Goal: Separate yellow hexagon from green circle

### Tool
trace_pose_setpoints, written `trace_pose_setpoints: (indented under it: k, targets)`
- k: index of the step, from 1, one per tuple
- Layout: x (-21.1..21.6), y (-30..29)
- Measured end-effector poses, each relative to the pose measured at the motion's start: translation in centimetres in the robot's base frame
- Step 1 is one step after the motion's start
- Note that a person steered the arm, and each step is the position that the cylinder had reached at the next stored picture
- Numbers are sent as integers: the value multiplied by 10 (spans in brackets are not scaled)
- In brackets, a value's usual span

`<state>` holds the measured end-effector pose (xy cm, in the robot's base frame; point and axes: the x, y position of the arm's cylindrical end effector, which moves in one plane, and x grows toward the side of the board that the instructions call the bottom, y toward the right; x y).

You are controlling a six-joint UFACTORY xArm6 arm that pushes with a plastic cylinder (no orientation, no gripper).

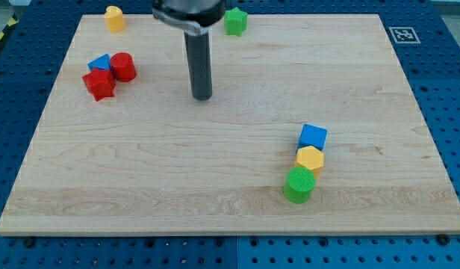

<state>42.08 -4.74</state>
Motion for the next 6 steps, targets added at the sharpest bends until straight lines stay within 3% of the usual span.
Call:
trace_pose_setpoints:
  k: [2, 3, 6]
  targets:
    - [96, 39]
    - [96, 46]
    - [111, 152]
